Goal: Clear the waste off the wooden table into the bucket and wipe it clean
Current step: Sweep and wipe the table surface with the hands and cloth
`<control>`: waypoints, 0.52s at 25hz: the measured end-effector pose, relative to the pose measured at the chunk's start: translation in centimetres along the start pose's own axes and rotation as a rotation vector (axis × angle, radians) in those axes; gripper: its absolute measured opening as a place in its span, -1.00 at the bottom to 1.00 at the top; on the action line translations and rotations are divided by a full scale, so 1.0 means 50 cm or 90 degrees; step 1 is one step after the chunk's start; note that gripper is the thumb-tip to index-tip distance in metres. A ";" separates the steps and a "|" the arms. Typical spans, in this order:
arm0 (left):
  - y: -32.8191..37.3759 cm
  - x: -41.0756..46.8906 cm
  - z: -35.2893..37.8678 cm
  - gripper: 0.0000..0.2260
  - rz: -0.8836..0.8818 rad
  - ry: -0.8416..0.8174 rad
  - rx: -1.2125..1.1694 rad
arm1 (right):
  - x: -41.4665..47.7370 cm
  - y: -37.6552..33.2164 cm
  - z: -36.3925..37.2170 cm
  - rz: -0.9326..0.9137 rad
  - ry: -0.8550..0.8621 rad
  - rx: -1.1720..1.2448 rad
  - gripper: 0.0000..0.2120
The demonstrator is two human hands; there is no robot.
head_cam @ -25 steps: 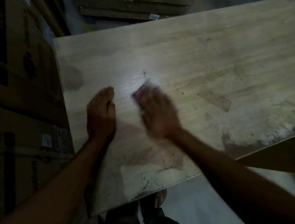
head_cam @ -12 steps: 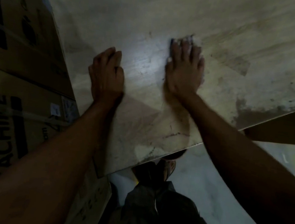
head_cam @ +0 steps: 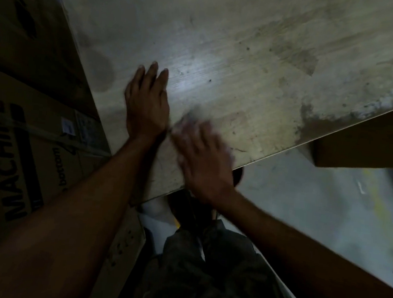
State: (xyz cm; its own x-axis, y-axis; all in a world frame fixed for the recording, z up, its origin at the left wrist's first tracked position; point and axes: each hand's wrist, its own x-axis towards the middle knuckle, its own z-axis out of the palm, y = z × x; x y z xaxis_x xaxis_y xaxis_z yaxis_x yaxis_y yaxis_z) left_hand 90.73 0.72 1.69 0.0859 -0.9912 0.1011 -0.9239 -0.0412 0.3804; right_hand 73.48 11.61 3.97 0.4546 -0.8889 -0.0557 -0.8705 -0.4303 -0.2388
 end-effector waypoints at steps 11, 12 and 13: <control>0.024 -0.016 0.000 -0.57 0.085 -0.039 0.096 | -0.070 0.220 -0.049 -0.118 -0.067 -0.092 -0.47; 0.032 -0.023 0.003 -0.57 0.101 -0.039 0.103 | -0.051 0.287 -0.066 -0.005 -0.033 -0.091 -0.46; 0.045 -0.033 0.011 -0.56 0.091 -0.029 0.117 | -0.024 0.333 -0.099 0.203 0.006 -0.048 -0.45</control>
State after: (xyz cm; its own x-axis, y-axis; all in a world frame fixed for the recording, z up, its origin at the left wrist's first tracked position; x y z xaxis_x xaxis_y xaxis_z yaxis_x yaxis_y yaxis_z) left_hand 88.29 2.17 1.88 -0.0640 -0.9930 0.0995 -0.9780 0.0822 0.1915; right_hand 57.51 4.72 4.83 0.1548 -0.9822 -0.1067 -0.9804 -0.1394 -0.1390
